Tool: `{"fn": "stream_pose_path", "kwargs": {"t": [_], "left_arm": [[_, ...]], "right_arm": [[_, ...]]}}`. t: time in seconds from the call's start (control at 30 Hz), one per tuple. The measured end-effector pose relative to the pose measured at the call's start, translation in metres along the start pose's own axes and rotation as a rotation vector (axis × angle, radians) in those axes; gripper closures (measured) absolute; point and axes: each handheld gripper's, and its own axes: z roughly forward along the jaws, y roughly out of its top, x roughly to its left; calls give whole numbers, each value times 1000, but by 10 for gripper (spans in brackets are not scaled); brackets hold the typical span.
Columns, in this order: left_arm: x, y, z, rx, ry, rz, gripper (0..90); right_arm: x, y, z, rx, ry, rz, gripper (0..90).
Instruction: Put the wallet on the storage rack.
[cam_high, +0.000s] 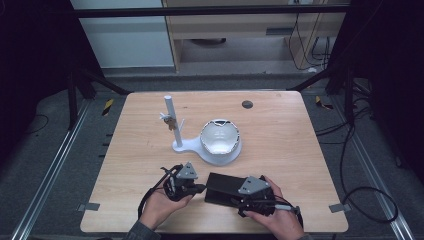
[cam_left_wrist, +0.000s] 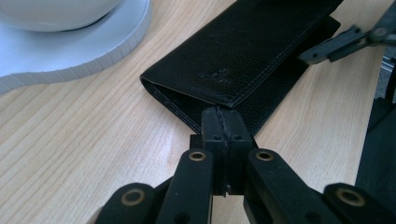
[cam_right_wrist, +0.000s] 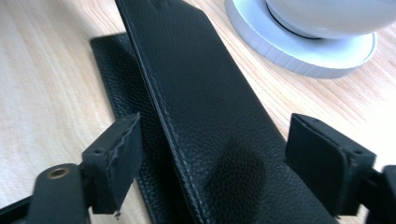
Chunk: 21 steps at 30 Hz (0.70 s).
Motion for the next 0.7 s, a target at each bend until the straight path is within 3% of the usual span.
{"fn": "stream_pose_path", "kwargs": {"t": [0.23, 0.43, 0.7], "left_arm": [[1, 3, 3, 3, -9, 0, 898], [3, 3, 21, 45, -16, -5, 891], [4, 8, 26, 29, -12, -14, 881]], "right_arm": [[-3, 6, 8, 67, -16, -27, 285], [-4, 10, 10, 76, -23, -34, 312], [-7, 10, 10, 74, -26, -32, 333]]}}
